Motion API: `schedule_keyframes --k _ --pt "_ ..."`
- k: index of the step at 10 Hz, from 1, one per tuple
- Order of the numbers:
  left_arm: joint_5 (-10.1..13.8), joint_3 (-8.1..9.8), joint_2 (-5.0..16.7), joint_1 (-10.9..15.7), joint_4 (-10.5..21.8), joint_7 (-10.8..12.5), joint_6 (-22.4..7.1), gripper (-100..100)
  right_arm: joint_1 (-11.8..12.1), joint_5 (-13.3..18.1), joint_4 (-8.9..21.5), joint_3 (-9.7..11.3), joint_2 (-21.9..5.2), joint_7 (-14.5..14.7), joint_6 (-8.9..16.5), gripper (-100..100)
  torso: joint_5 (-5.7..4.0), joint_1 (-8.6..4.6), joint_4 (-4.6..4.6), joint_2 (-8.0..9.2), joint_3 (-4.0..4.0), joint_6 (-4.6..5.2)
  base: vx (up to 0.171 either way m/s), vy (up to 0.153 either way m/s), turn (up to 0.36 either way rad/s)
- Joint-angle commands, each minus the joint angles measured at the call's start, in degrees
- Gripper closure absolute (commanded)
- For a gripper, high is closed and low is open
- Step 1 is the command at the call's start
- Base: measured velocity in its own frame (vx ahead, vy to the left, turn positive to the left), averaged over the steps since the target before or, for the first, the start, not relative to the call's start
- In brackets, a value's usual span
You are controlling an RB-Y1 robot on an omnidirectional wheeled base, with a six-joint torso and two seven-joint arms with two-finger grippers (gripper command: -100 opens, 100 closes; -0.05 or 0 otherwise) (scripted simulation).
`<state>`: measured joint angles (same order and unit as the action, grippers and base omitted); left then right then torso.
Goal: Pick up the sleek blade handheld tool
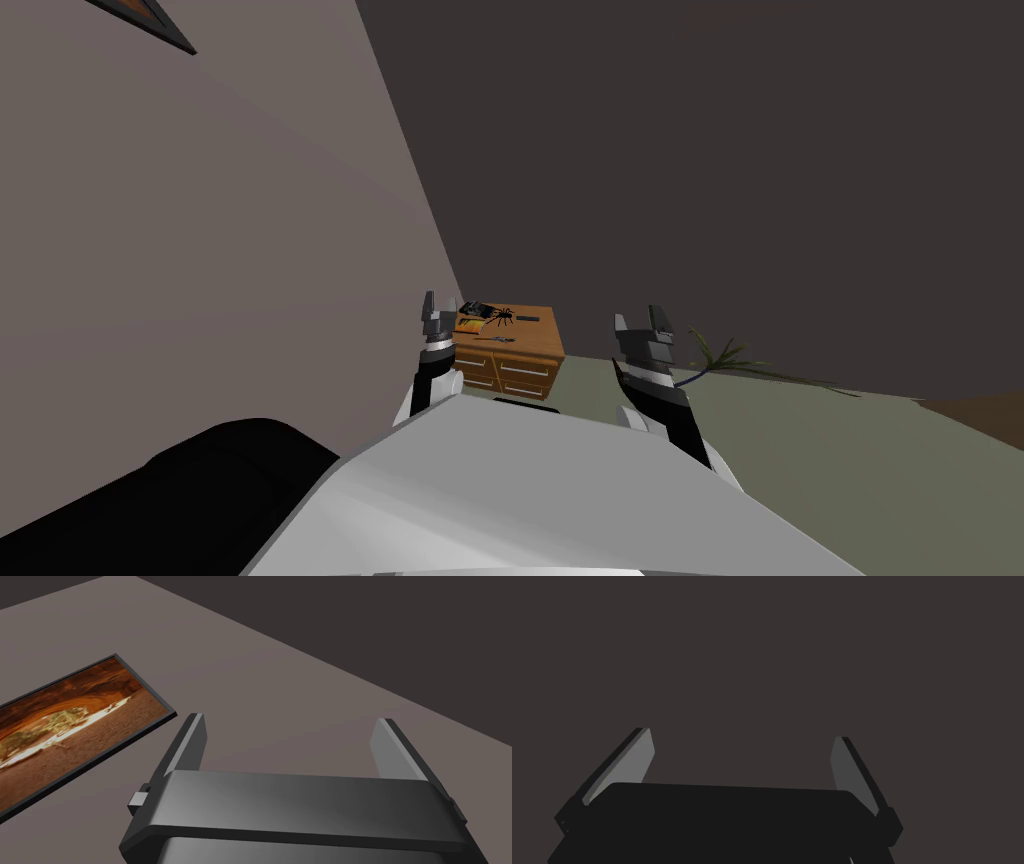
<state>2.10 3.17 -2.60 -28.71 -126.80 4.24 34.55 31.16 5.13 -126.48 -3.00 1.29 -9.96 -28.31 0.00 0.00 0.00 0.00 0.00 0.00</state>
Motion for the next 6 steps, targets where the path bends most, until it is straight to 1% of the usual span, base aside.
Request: schedule_keyframes --k 1,3,6 --pt "0.0 0.11 2.3 0.9 0.7 -0.1 -0.9 -100 0.0 0.0 0.0 0.0 0.0 0.0 0.0 0 0.00 0.00 0.00 0.00 0.00 0.00 -0.010 0.006 0.004" --pt "0.1 0.34 5.7 2.9 2.4 -0.3 -2.9 -100 0.0 0.0 0.0 0.0 0.0 0.0 0.0 0 0.01 0.07 0.01 0.06 0.03 0.00 -0.030 0.015 0.003" --pt "0.3 0.87 9.9 7.4 6.4 -0.7 -7.3 -100 0.0 0.0 0.0 0.0 0.0 0.0 0.0 0 0.04 0.15 0.04 0.20 0.11 0.01 -0.061 0.031 0.006"
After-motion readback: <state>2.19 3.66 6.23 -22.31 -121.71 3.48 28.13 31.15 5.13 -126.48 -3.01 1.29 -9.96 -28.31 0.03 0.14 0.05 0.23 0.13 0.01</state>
